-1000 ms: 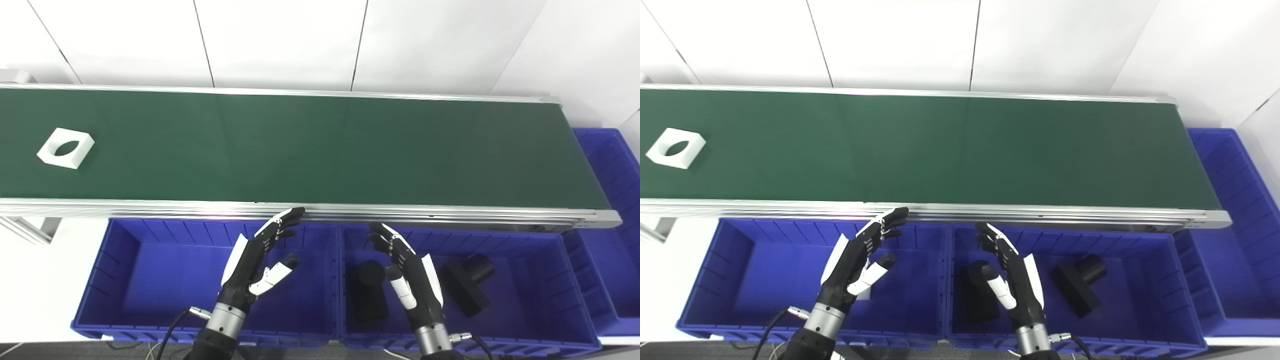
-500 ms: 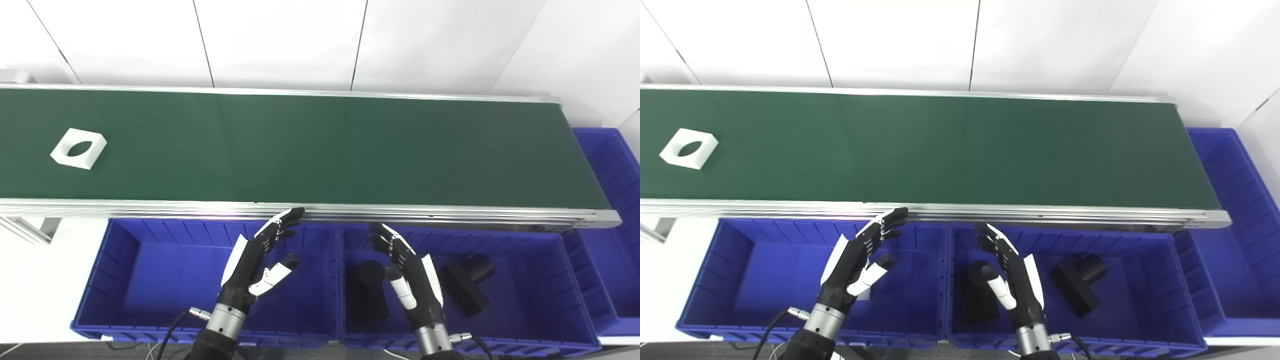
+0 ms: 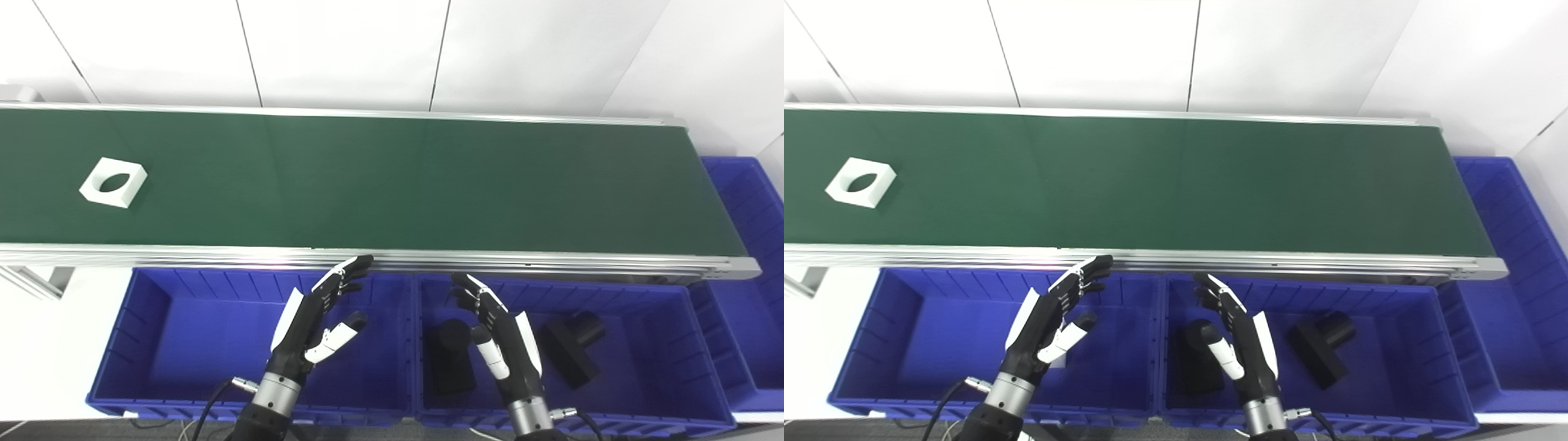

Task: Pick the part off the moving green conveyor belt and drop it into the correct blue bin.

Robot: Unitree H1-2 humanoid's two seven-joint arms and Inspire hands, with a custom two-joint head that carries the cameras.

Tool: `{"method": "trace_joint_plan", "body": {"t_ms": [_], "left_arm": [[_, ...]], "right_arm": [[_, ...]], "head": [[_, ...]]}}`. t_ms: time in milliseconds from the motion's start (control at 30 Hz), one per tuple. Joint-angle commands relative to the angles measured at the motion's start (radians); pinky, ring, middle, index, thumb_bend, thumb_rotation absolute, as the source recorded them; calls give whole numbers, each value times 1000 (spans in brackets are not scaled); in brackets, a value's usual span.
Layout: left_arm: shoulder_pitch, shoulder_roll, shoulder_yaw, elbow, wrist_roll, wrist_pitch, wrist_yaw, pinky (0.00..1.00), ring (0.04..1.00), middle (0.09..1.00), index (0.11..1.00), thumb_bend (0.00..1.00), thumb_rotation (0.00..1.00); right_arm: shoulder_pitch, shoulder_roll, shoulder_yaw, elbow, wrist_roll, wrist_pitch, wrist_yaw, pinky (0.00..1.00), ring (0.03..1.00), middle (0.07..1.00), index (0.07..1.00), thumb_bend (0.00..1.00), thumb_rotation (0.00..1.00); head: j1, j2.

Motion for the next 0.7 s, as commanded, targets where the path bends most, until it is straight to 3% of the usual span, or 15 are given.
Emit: {"method": "trace_joint_plan", "body": {"t_ms": [0,667], "left_arm": [[-6,-2,-1,-16,-7,-34,2,786,839,858,829,773,831],[-4,-1,-2,-10,-5,-34,3,788,835,854,828,767,816]], "right_arm": [[-11,-1,2,-11,3,-49,-11,806,826,866,830,870,980],[-11,-1,5,-5,5,-49,-12,801,824,868,830,877,983]], "head": [[1,1],[3,-16]]}}
